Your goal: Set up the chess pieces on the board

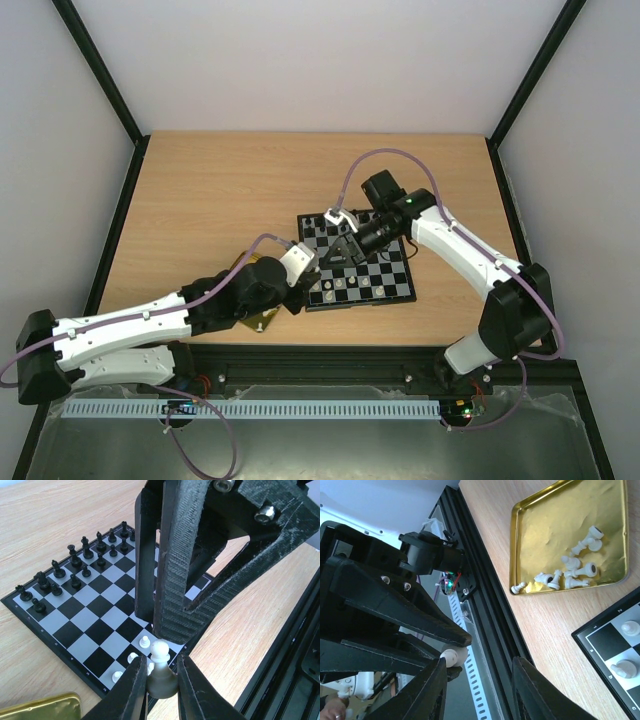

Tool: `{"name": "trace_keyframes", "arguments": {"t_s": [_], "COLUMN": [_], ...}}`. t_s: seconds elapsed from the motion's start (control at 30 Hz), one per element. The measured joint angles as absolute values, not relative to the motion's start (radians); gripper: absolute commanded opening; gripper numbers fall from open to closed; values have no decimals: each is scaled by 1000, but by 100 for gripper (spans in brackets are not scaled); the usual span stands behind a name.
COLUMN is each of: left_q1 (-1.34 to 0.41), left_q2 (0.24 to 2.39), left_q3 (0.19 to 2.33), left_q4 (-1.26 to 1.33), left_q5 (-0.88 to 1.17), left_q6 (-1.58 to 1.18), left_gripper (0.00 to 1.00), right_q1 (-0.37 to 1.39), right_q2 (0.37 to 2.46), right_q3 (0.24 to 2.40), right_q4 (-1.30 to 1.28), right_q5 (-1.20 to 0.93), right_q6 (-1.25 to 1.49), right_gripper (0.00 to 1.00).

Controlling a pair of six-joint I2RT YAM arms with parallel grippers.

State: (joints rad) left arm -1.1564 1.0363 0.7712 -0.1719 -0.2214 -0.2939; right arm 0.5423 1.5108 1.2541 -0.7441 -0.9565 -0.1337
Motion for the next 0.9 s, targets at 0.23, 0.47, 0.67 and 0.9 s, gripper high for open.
{"name": "trace_keyframes", "arguments": {"t_s": [0.23,0.47,0.67,0.9], "left_q1": [-1156,-1158,-1158,-1158], "left_q2": [1046,1056,1056,1055], "left_q3": [771,771,771,771], "left_q4": [-170,-170,-169,-172], "left_q5": [-224,-230,-229,-231], "left_q6": [-294,-294,-294,-294], "left_gripper": [10,10,10,10], "right_q1": [548,565,571,583], "right_q2": [1514,1514,1523,1546], "right_q3": [1256,1258,1266,1285], "right_q4": [-759,-764,-766,-766], "right_q5": [-1003,-1010,-1010,-1008], "right_q6": [-142,-149,-149,-152], "right_gripper": [36,32,25,14]}}
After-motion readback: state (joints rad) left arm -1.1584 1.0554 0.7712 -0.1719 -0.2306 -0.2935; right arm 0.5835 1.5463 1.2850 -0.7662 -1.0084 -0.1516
